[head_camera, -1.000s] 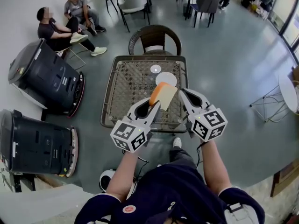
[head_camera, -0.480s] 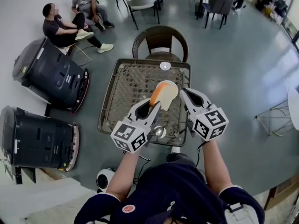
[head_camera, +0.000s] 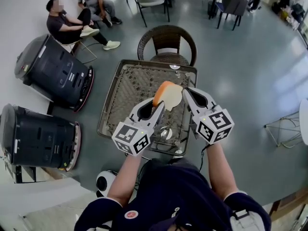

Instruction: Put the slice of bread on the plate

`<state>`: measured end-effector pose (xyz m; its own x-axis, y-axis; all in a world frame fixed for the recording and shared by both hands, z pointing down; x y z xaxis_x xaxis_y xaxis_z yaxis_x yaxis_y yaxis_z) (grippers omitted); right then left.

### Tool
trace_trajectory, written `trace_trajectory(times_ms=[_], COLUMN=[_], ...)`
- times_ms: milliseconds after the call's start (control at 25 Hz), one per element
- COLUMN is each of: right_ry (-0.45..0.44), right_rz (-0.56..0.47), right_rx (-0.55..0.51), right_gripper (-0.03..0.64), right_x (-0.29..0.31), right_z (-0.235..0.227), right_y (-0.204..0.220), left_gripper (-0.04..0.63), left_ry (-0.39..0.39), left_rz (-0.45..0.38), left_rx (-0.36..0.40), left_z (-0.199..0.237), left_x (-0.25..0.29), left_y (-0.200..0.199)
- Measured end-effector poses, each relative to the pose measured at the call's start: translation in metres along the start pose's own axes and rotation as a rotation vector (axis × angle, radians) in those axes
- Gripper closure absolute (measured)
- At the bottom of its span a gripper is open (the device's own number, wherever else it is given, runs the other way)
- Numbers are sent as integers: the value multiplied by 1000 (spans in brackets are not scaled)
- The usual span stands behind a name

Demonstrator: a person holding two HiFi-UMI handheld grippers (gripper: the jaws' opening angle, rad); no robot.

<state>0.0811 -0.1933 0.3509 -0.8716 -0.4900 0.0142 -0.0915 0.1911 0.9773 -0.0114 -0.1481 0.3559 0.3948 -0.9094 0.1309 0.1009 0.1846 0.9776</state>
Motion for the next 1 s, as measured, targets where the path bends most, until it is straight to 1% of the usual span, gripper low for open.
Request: trace_trajectory(times_ms=[160,320,720,1000], right_ry=[16,42,175,229], right_rz=[-4,-3,-11,-20], right_rx=[5,2,-8,11], right_gripper=[611,610,611,610], right_x=[0,7,12,21], right_z=[-5,-3,1,4], right_y=[-1,2,-1,1], left_gripper=[502,502,502,502], left_ry=[13,38,166,214], left_rz=[8,9,21,25], left_rx=[7,9,0,-6], left_z=[0,10,27,44], left_x=[3,5,14,20], left_y=[-1,0,-4,-5])
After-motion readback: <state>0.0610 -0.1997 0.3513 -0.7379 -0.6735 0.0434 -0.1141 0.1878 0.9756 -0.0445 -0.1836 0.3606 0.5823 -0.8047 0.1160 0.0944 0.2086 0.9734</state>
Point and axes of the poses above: the fingertips, and each gripper's own axes: x forward along the fingers, z to its left, y out of its underside, the point moved 1 cm from there along -x, backward along the fingers, and after that the axes turned 11 degrees about -y, right-handed, at the moved point
